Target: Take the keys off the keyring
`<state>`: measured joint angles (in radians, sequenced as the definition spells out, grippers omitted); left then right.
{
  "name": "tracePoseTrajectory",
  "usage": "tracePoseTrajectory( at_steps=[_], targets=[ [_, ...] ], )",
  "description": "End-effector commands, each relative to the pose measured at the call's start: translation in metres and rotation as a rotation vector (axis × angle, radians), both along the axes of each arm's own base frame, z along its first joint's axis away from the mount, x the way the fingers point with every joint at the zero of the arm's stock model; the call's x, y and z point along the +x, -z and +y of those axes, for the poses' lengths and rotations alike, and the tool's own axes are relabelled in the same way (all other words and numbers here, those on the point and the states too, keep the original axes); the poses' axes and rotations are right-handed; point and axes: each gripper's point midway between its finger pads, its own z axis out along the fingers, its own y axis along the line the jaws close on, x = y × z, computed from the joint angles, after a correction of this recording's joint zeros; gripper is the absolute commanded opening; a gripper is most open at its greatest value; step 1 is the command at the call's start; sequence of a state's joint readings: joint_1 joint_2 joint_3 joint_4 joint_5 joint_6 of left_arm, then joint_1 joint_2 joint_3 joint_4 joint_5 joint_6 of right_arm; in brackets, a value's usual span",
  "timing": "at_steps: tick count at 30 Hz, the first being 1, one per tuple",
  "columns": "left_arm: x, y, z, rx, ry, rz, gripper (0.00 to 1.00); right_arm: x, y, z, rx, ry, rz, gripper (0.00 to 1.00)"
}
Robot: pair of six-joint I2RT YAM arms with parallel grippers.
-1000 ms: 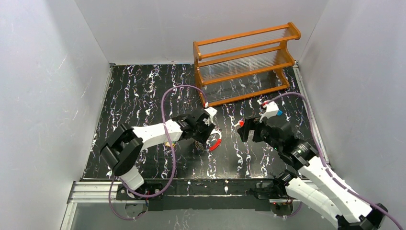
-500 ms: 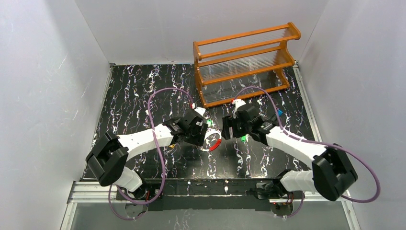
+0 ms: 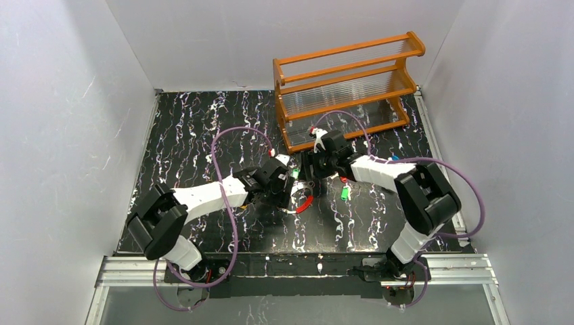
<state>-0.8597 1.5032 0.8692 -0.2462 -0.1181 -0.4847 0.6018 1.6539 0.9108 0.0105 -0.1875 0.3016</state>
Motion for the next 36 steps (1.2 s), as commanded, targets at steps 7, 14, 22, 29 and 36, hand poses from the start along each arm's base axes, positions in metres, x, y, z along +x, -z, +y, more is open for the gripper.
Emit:
tracePoseTrajectory(
  at_steps=[7, 14, 22, 29, 36],
  targets=[
    [0.003, 0.038, 0.017, 0.115, -0.028, 0.021, 0.52, -0.017, 0.013, 0.014, 0.059, -0.111, 0.096, 0.67],
    [0.026, 0.042, 0.021, 0.185, 0.012, -0.004, 0.34, -0.063, 0.027, -0.004, 0.082, -0.127, 0.187, 0.42],
    [0.080, 0.022, 0.011, 0.270, 0.092, -0.121, 0.39, -0.117, 0.011, -0.002, 0.230, -0.122, 0.246, 0.37],
    [0.107, 0.015, -0.025, 0.219, 0.186, -0.162, 0.51, -0.123, -0.024, 0.006, 0.266, -0.158, 0.150, 0.44],
    [0.097, -0.020, 0.001, 0.213, 0.054, -0.214, 0.69, -0.078, -0.027, -0.042, 0.071, 0.084, -0.047, 0.59]
  ],
)
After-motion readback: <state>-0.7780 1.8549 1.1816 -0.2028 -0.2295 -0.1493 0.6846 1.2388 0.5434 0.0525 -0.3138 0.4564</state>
